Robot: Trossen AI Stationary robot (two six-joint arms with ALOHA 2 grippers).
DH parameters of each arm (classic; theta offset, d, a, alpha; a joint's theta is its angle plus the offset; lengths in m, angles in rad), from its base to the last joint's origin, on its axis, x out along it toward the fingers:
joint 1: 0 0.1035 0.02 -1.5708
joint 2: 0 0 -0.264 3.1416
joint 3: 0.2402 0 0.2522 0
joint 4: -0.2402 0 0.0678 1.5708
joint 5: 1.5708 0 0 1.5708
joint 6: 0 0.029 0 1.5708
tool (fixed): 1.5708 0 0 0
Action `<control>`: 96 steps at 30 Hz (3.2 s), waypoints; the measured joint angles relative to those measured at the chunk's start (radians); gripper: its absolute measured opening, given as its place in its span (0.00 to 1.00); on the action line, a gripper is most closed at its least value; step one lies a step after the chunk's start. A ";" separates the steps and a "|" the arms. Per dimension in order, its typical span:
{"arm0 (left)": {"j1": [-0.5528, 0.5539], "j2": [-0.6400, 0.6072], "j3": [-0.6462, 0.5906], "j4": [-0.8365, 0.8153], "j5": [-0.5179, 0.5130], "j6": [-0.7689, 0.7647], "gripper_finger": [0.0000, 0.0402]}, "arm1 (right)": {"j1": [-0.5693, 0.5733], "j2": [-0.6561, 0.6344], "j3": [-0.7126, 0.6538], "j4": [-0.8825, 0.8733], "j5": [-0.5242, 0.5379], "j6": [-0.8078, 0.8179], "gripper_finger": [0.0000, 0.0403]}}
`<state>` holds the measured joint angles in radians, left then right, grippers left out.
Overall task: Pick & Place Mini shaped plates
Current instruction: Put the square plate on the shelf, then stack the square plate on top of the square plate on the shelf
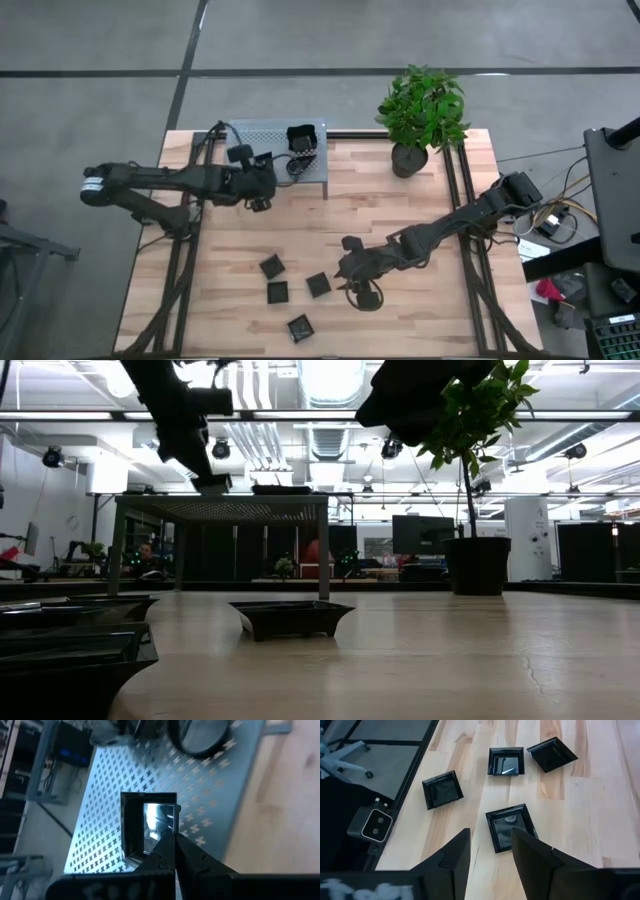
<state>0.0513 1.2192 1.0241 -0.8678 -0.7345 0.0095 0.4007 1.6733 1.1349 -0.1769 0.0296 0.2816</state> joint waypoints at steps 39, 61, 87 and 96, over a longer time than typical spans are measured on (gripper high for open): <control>-0.337 0.061 0.002 0.377 0.297 -0.340 0.26 | 0.034 0.095 -0.084 0.196 0.048 0.010 0.24; -0.547 0.079 -0.061 0.579 0.359 -0.328 0.26 | 0.039 0.330 0.098 0.054 0.131 -0.030 0.20; -0.583 0.529 -0.066 0.886 0.532 0.227 0.26 | 0.060 0.181 0.089 -0.083 0.130 -0.012 0.15; -0.582 0.602 -0.026 0.879 0.527 0.312 0.26 | 0.059 0.181 0.089 -0.082 0.130 -0.012 0.15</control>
<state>-0.5312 1.8210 0.9981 0.0114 -0.2077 0.3212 0.4600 1.8542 1.2237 -0.2592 0.1594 0.2699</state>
